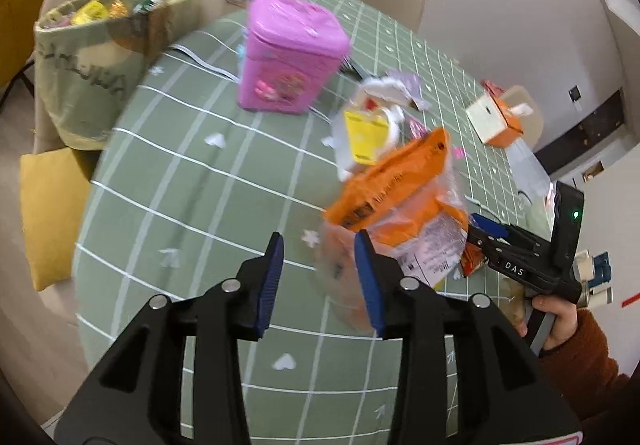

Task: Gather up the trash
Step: 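Grasp the orange Air Cushion bag with the left gripper while the right gripper grasps the red snack packets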

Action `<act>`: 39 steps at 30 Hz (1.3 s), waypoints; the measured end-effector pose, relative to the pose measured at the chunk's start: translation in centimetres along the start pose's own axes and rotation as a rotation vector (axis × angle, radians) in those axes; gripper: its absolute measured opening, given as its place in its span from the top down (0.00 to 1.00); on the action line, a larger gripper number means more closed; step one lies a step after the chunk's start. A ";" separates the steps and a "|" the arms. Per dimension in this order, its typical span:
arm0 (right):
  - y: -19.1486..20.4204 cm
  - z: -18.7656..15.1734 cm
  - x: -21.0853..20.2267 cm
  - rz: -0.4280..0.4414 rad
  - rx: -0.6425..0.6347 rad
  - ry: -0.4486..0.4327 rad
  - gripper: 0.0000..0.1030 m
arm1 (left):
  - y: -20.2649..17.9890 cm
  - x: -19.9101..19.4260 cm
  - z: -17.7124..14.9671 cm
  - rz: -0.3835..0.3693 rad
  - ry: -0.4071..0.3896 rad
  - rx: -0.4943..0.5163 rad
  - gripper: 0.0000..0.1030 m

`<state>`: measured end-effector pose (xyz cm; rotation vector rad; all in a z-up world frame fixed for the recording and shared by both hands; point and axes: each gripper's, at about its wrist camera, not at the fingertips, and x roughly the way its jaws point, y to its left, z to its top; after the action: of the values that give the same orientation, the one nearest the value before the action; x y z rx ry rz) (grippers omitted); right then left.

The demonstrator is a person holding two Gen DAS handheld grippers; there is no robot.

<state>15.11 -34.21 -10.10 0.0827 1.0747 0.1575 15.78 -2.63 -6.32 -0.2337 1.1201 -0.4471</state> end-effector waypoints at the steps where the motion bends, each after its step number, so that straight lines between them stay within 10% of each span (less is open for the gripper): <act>1: 0.2 -0.1 -0.1 -0.005 -0.008 -0.004 0.64 | -0.4 0.4 0.0 0.007 0.006 0.004 0.65; 4: 0.3 -0.3 -0.5 0.016 0.005 -0.015 0.80 | -1.5 1.8 -0.2 0.037 0.023 0.021 0.64; 20: 2.9 -1.0 -1.3 0.059 -0.068 -0.024 0.83 | -1.6 2.8 -0.2 0.042 0.035 0.003 0.74; 30: 3.9 -1.7 -1.4 0.112 -0.085 -0.047 0.61 | 2.4 0.1 0.7 0.099 -0.028 -0.050 0.84; 39: 4.4 -2.3 -0.1 0.035 -0.046 -0.040 0.52 | 1.5 1.4 -0.1 0.025 0.041 -0.058 0.61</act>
<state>12.63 -29.88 -10.53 0.0628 1.0294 0.2117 16.54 -1.92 -8.07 -0.2619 1.1763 -0.3996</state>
